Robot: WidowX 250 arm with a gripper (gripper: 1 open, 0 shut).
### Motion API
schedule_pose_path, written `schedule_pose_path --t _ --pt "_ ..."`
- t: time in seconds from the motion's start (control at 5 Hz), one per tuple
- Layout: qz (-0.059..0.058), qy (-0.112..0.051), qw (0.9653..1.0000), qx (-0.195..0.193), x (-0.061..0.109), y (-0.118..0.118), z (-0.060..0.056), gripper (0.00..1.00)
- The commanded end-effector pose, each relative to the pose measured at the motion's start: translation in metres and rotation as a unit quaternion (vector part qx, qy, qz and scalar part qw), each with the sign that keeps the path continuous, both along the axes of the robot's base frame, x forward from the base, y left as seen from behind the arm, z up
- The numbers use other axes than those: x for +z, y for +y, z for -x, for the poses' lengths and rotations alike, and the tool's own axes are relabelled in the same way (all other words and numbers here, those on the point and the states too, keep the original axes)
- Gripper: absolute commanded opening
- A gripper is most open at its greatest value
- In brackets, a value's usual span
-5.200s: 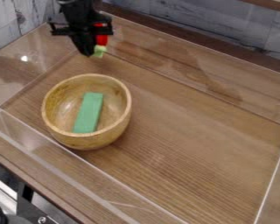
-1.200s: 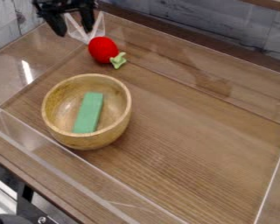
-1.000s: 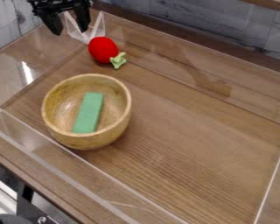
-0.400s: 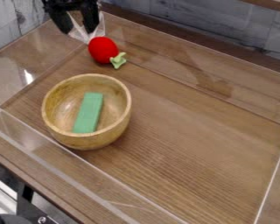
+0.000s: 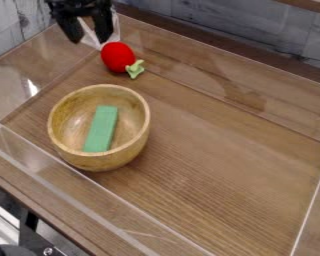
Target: Move the red fruit to the left side of the table
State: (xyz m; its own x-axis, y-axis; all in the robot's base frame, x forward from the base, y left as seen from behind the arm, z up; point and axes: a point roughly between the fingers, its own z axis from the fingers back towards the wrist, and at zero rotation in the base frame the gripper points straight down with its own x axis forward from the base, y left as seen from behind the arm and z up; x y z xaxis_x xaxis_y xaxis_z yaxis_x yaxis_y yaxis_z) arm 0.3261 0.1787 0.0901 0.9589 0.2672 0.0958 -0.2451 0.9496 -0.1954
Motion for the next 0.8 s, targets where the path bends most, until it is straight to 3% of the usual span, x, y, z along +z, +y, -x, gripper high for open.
schedule_pose_path --t 0.0,0.2,0.6 --pt "-0.012 -0.01 0.9999 -0.006 0.018 0.004 -0.004 1.0" --pt "-0.01 -0.008 0.9999 -0.011 0.025 0.007 -0.007 1.0" --pt "-0.006 0.007 0.9999 -0.007 0.027 0.007 0.005 1.0"
